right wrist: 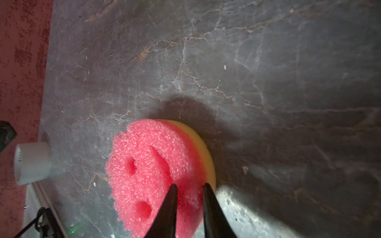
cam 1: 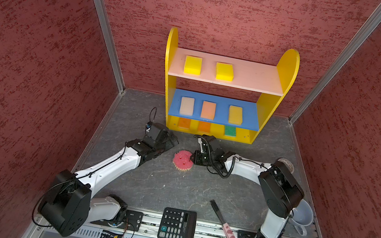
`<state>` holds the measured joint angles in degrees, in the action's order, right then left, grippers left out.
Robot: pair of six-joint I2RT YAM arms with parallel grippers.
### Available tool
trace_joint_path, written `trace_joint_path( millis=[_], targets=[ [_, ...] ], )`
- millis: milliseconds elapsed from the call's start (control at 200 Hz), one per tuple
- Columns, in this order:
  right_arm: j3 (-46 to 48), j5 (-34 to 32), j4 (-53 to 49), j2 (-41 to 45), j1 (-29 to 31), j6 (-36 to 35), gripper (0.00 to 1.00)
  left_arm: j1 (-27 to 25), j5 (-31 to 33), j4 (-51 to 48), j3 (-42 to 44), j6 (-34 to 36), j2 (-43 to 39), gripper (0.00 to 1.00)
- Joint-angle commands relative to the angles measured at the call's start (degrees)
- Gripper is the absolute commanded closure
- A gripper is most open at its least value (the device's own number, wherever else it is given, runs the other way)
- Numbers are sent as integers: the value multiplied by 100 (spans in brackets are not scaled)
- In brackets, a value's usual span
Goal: Place and organize the cleaning sponges onto the shelf
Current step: 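Close the right gripper on the pink smiley sponge while the left gripper withdraws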
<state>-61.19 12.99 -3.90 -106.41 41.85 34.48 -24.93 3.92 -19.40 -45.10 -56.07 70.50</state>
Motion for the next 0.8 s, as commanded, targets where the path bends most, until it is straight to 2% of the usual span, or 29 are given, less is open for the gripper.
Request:
trace_joint_path(
  millis=[0, 180, 396, 536, 596, 691, 797],
  targets=[
    [-15, -66, -92, 228, -66, -357, 88, -21, -48, 199, -179, 124, -19, 0],
    [-185, -139, -534, 660, -149, -944, 100, -51, -15, 71, -438, 290, -15, 0],
    [-415, -790, -1501, 1355, -298, -1709, 100, -64, 194, -145, -826, 603, -276, 0],
    [-440, -1291, -1837, 1720, -415, -1956, 100, -121, 284, -183, -1265, 970, -379, 0],
    [-438, -1387, -1959, 1839, -486, -1908, 100, -141, 270, -159, -1404, 1021, -405, 3],
    [-228, -1365, -1890, 2127, -561, -1817, 100, -200, 140, 26, -1627, 1245, -362, 13],
    [185, -1419, -1664, 2491, -656, -1686, 100, -378, 44, 39, -2228, 1469, -48, 31]
  ],
)
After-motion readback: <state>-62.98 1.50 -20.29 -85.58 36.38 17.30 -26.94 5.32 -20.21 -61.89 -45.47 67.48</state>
